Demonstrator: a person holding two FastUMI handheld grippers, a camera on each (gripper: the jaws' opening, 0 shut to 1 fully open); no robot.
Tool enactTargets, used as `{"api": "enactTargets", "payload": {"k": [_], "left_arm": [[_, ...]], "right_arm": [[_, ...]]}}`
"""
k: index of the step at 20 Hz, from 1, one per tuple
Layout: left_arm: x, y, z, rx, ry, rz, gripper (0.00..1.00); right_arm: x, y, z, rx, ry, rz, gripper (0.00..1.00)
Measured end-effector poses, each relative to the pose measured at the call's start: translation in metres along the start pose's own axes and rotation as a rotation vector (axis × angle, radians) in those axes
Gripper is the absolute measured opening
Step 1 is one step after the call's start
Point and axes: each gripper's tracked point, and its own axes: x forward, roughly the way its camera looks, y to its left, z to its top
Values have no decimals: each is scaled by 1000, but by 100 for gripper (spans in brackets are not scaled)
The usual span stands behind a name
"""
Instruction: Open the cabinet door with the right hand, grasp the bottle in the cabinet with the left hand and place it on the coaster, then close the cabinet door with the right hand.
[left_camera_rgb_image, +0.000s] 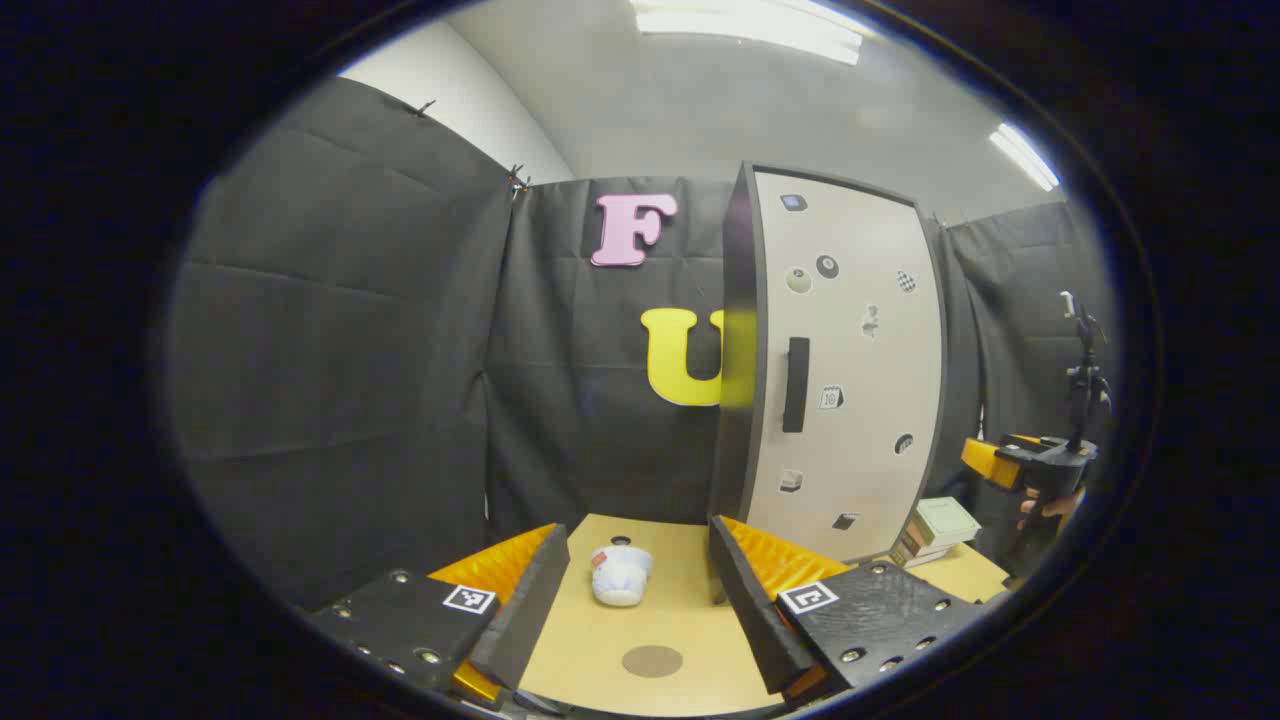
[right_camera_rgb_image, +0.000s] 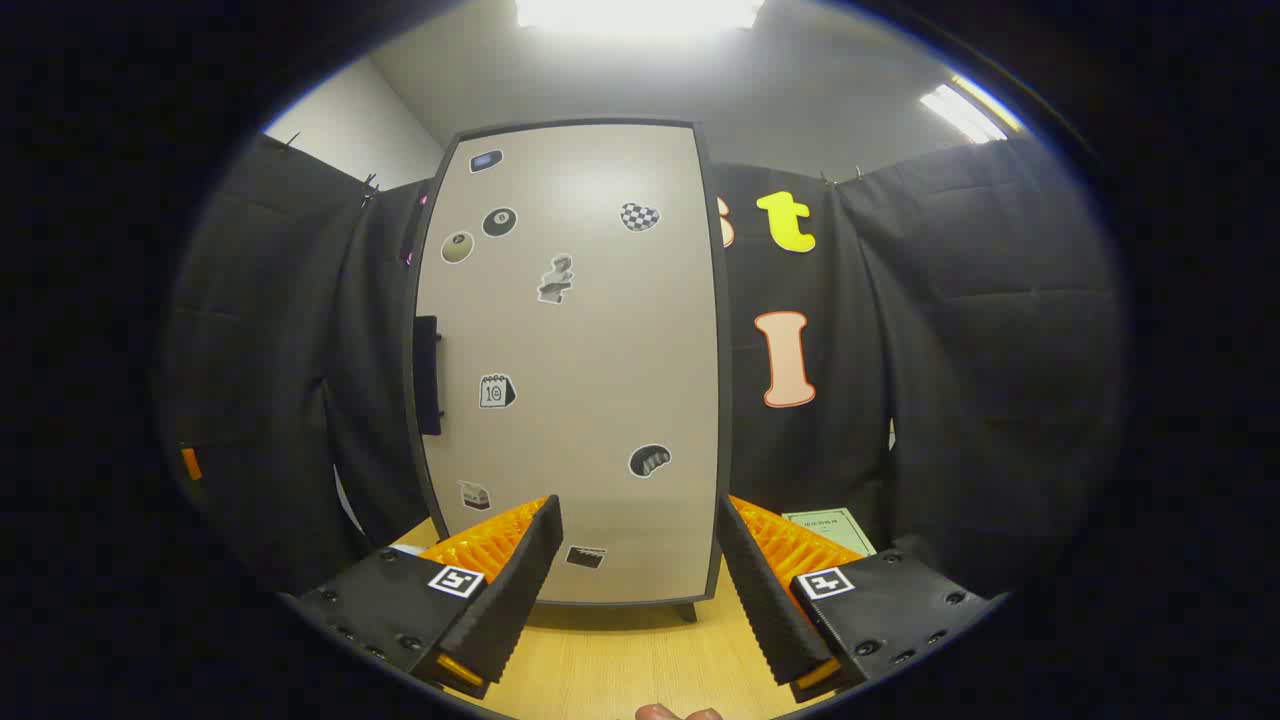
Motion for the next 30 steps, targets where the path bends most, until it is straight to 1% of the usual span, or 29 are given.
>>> {"api": "enactTargets", "payload": {"k": [1,2,3,7,11,13,14,15,19,21,25,30], "left_arm": [[-1,-1,0,10,1,-3,87],[0,-1,0,18,-1,-5,85],[0,-3,2,19,-5,-8,87],[-1,-8,-5,-8,2,-16,86],[-4,-5,-9,-5,5,-6,85],[-6,-4,-8,-7,4,-4,87],[-7,-3,-10,-7,3,-3,85],[-8,-2,-11,-5,4,0,86],[-13,2,-17,3,12,16,87],[-19,6,-25,0,21,26,85],[-28,15,-39,-8,33,58,85],[-46,34,-69,-29,63,104,86]], "right_arm": [[-1,2,-2,1,5,3,97],[-3,3,-2,2,8,6,98],[-3,3,-3,1,9,6,97],[-5,1,-4,-1,18,7,97],[-6,-1,-2,-2,23,5,98],[-6,0,-2,-6,23,8,98],[-6,2,-1,-6,26,13,98],[-7,4,-1,-5,29,18,98],[-5,15,4,1,33,44,97],[-3,21,7,-10,29,58,98],[3,36,17,-17,20,87,98],[17,63,33,-15,15,126,98]]}}
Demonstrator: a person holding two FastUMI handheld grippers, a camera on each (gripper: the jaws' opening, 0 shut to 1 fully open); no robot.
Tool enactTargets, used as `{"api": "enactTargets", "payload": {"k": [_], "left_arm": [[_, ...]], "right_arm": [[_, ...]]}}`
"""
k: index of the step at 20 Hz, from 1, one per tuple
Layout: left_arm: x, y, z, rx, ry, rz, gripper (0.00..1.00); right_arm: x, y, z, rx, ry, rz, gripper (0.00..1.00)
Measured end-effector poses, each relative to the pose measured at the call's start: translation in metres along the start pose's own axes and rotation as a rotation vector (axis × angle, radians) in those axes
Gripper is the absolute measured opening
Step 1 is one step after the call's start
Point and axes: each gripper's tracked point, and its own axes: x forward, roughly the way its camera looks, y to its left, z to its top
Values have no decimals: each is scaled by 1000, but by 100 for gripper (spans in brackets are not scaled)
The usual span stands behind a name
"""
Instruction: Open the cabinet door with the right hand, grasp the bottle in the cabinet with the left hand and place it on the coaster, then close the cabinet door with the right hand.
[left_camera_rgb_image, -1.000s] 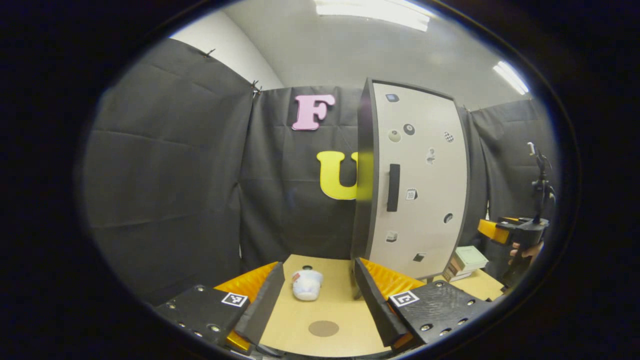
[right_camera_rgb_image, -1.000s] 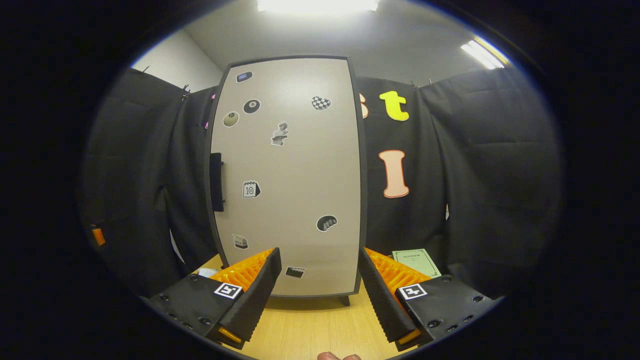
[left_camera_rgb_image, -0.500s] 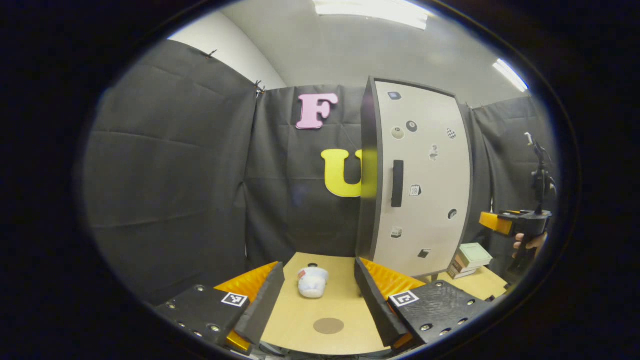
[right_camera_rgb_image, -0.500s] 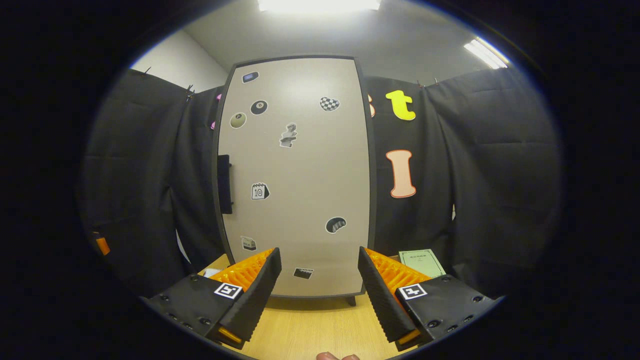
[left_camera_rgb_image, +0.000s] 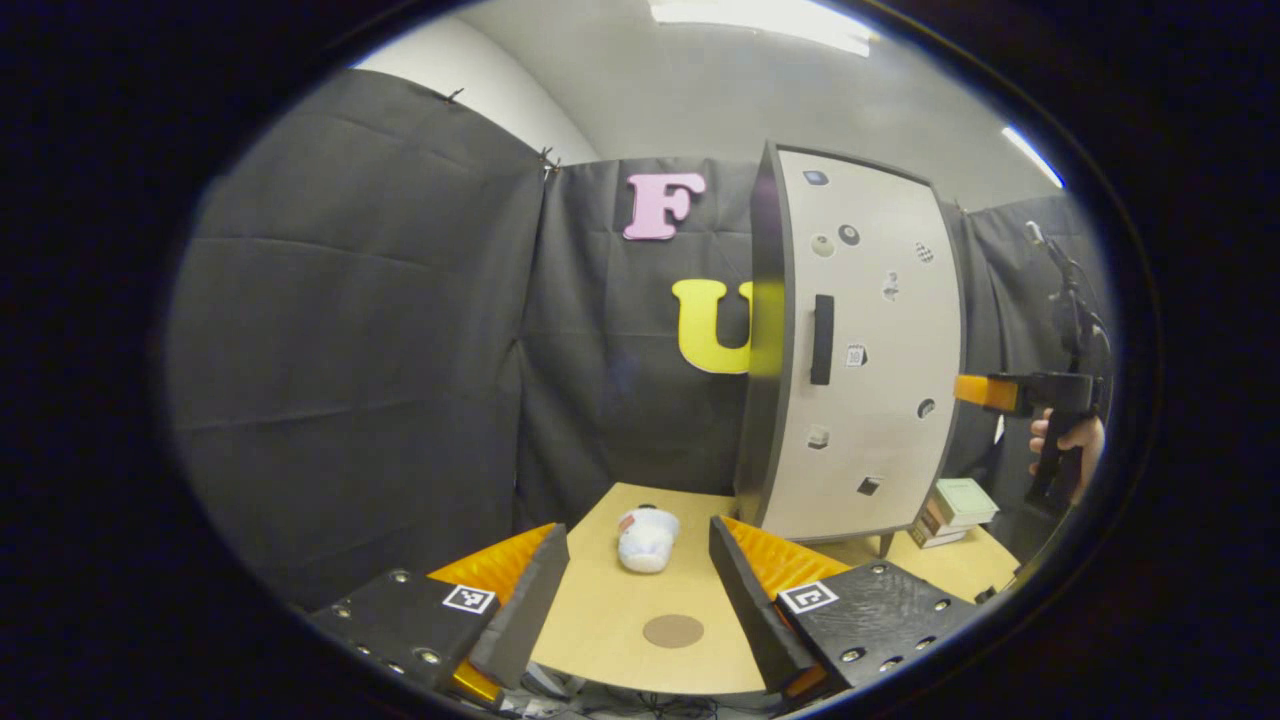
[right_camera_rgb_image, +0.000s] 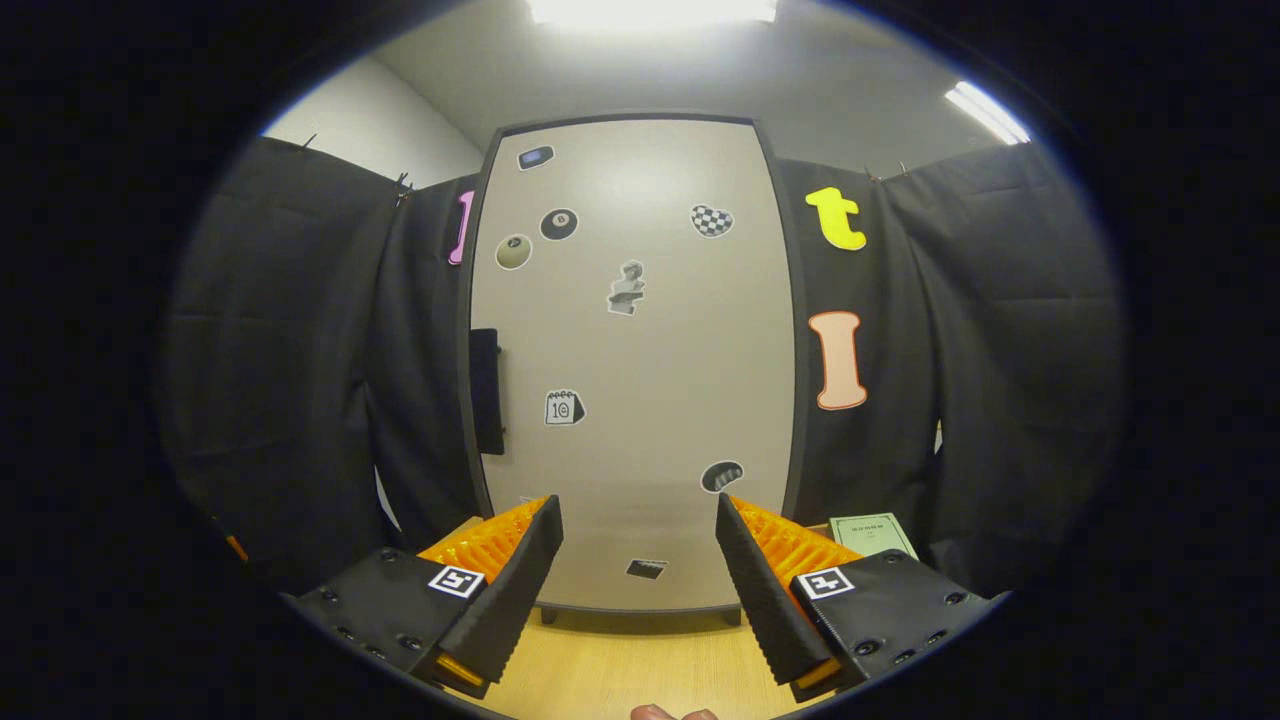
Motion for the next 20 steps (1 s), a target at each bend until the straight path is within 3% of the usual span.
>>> {"api": "enactTargets", "payload": {"k": [5,10,20], "left_arm": [[-18,20,-37,0,44,46,87],[-31,42,-86,-90,128,93,86],[-40,99,-108,-134,157,213,87]], "right_arm": [[24,35,28,-27,-23,53,98],[55,78,68,-28,-79,106,97],[118,136,90,-70,-107,109,96]]}}
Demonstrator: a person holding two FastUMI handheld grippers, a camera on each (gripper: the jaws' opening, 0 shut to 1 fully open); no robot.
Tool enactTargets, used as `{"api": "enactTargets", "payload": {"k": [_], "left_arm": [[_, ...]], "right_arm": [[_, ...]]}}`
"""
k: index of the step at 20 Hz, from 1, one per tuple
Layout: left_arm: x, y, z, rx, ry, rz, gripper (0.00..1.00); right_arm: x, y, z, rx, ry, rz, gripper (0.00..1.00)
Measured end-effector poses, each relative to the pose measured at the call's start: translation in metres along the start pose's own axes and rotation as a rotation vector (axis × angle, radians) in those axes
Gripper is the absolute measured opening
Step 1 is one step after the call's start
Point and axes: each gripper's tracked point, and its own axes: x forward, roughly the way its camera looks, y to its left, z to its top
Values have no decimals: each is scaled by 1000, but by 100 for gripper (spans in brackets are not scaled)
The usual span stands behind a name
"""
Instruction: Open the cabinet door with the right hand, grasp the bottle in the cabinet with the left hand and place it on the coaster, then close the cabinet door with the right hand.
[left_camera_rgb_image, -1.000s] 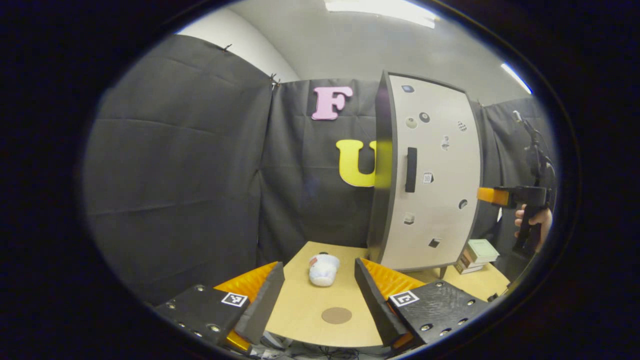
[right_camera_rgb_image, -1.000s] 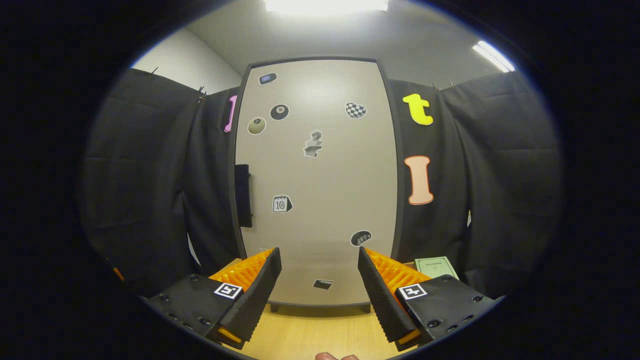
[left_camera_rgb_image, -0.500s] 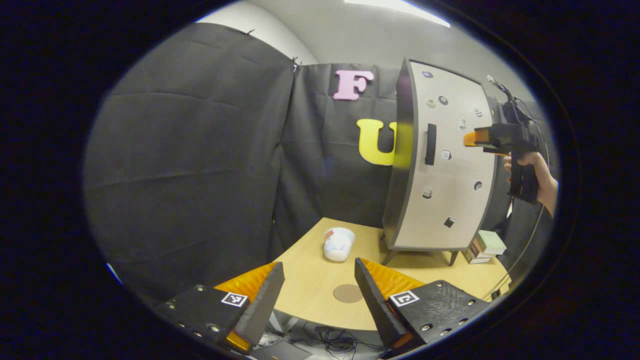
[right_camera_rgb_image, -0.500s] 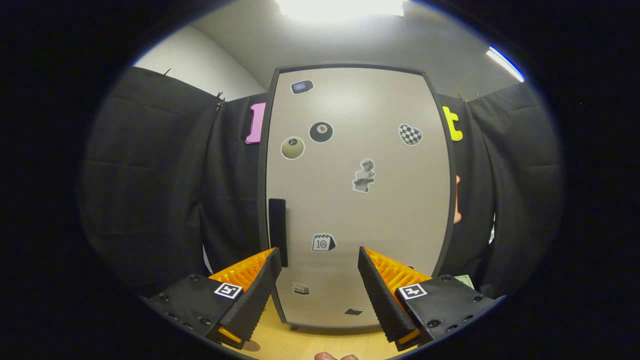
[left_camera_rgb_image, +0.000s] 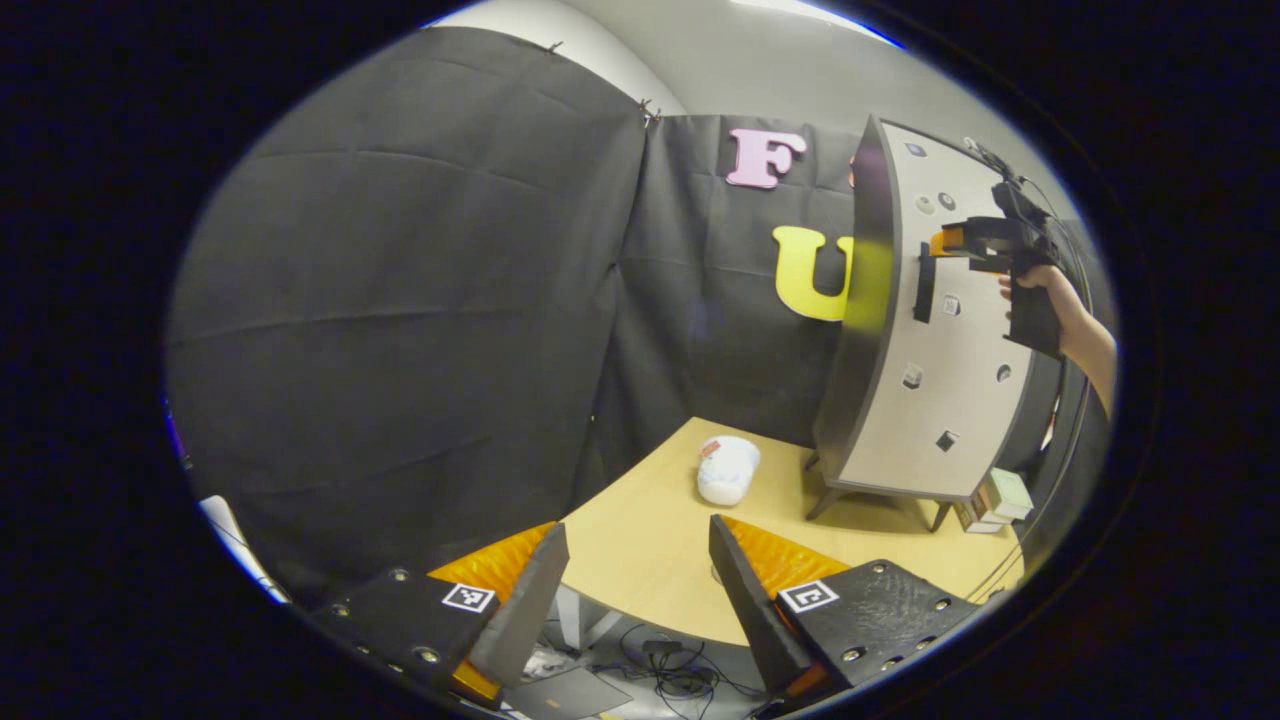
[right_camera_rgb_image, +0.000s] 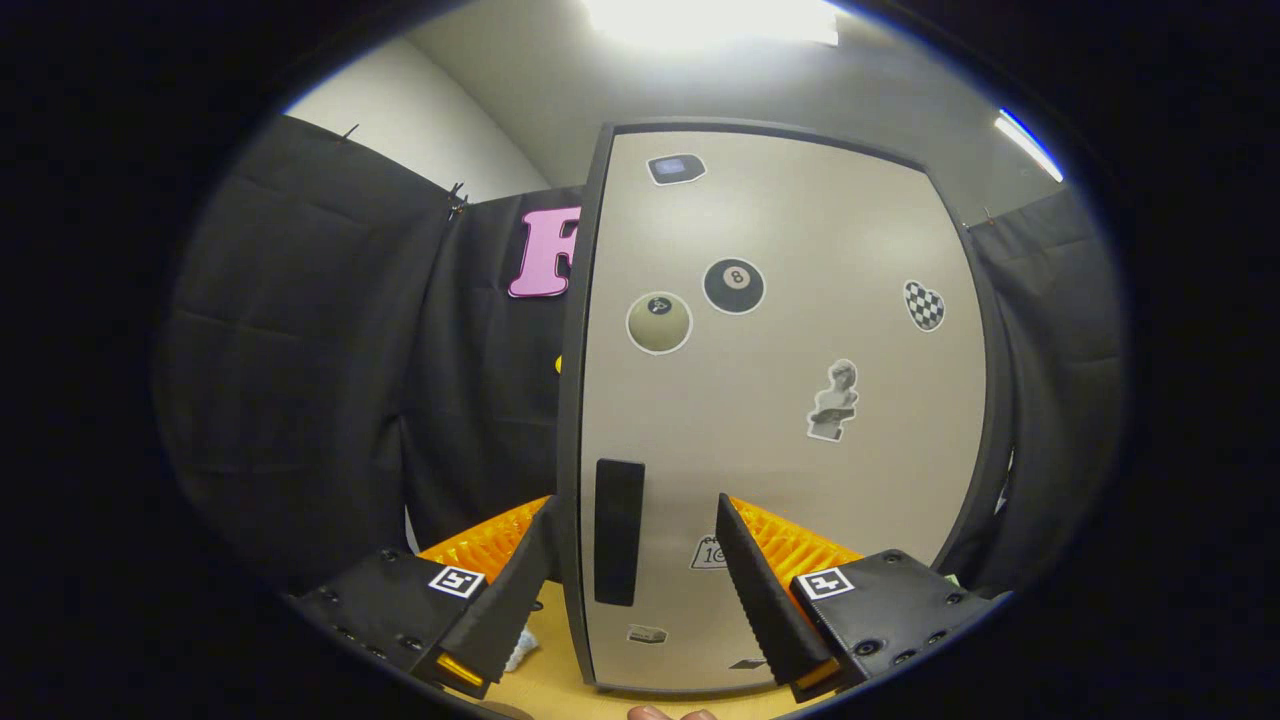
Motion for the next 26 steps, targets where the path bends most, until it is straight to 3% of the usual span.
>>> {"api": "enactTargets", "payload": {"k": [9,11,12,13,14,17,18,22,26], "left_arm": [[8,11,-16,14,38,35,87],[10,12,-17,16,41,38,85],[11,12,-17,16,42,38,85],[11,13,-16,15,41,38,85],[11,12,-16,15,40,39,86],[12,15,-15,24,36,45,87],[11,15,-15,27,35,46,87],[5,16,-15,34,34,46,89],[2,9,-18,39,36,37,87]], "right_arm": [[47,5,-34,14,110,-60,96],[52,6,-41,28,132,-69,83],[53,7,-42,38,139,-69,69],[55,8,-44,44,146,-72,66],[56,10,-45,55,152,-68,54],[58,12,-50,83,183,-75,46],[59,12,-53,87,192,-73,34],[57,12,-50,79,186,-55,28],[56,14,-52,99,195,-2,12]]}}
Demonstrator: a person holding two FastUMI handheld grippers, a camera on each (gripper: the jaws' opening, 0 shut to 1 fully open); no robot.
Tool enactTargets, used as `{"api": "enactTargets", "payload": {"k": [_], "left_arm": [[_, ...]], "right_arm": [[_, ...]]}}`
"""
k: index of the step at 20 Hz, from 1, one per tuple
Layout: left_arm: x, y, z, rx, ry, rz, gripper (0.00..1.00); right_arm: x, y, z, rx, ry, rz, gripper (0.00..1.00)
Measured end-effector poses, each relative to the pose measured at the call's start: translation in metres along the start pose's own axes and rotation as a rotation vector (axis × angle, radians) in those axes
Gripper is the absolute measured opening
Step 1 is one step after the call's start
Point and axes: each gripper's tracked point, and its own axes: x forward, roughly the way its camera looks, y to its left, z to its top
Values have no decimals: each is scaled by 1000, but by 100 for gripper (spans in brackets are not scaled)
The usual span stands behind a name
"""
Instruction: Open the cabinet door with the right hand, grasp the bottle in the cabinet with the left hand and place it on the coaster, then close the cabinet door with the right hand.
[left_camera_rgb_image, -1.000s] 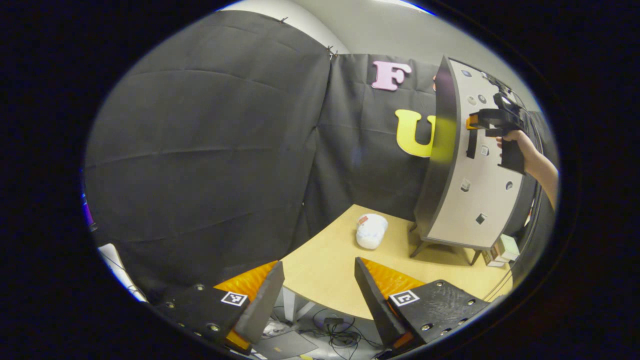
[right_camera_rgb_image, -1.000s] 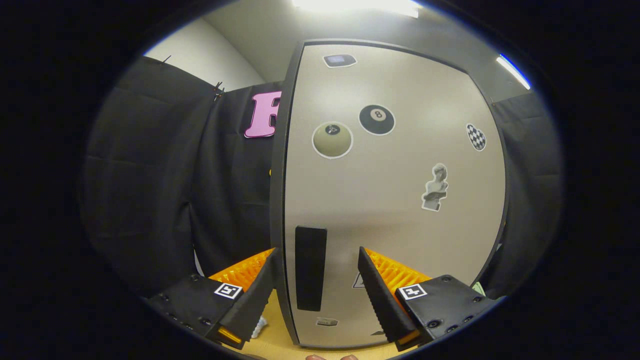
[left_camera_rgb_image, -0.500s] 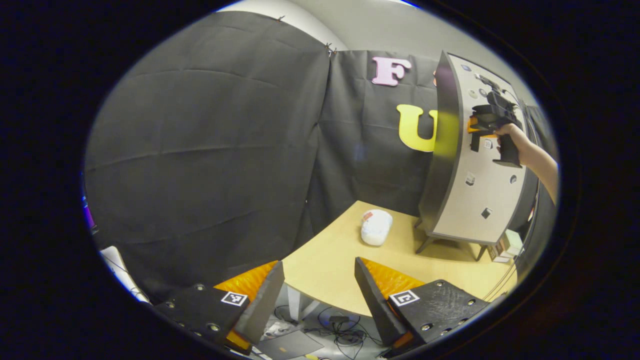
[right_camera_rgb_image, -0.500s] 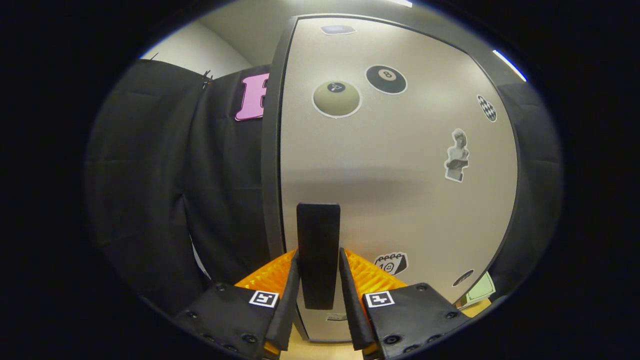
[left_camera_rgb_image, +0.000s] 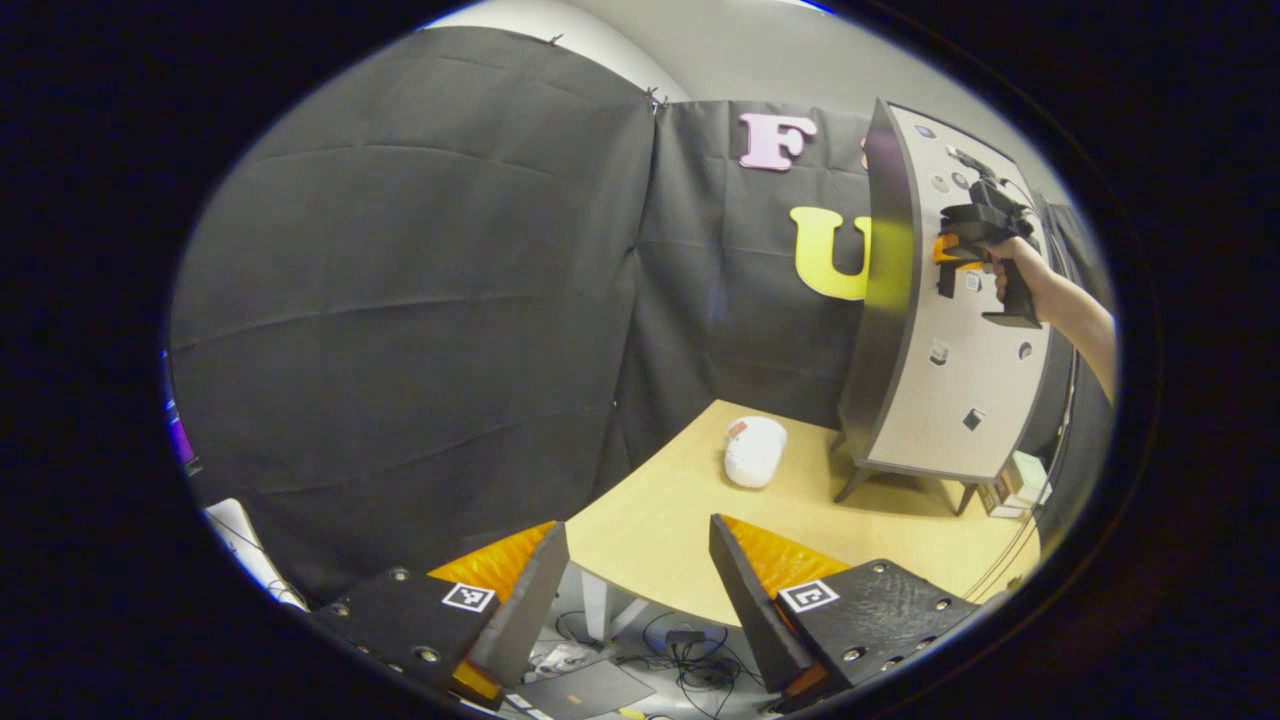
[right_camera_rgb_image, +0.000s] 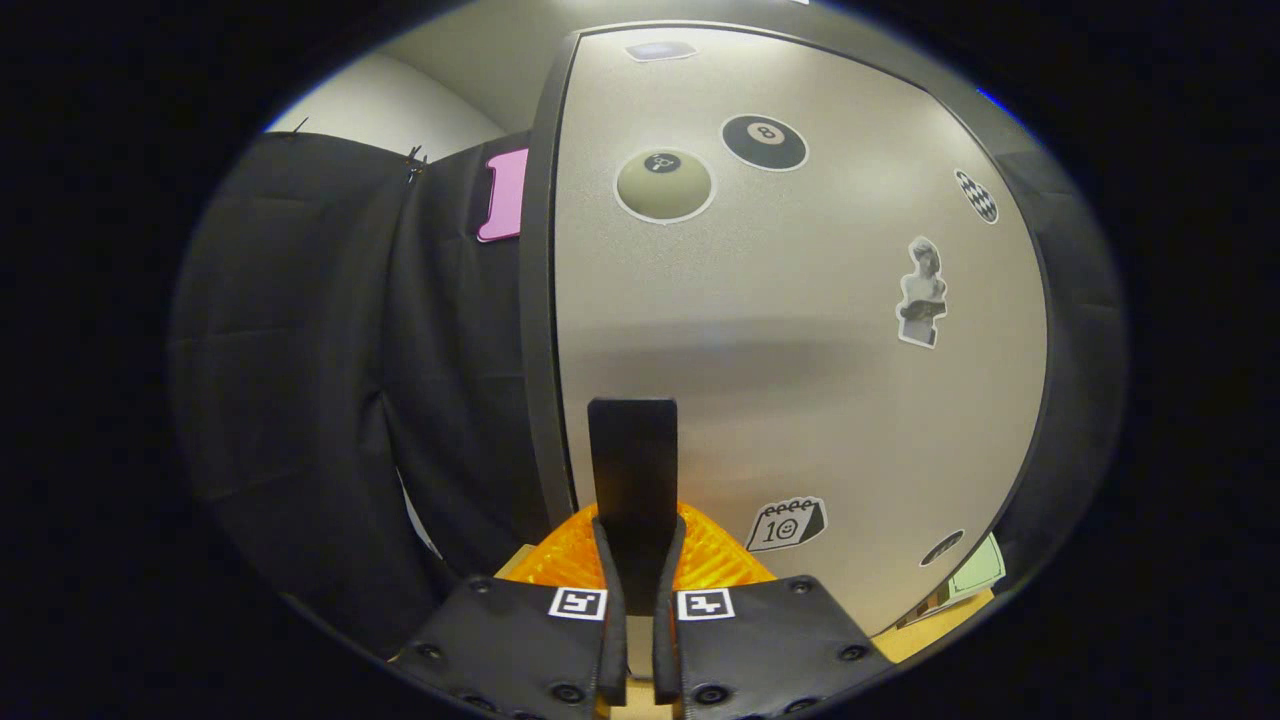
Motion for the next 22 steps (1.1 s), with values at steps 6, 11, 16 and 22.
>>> {"api": "enactTargets", "payload": {"k": [6,11,16,22], "left_arm": [[3,-22,6,8,-11,-36,86],[1,-41,9,14,-21,-67,86],[-14,-53,4,7,-21,-89,86],[-20,-66,7,21,-25,-126,86]], "right_arm": [[-8,-2,-1,-33,-7,50,9],[-12,-3,-2,-49,-11,104,9],[-19,-5,-2,-50,-11,150,9],[-22,-10,-2,-47,-7,195,9]]}}
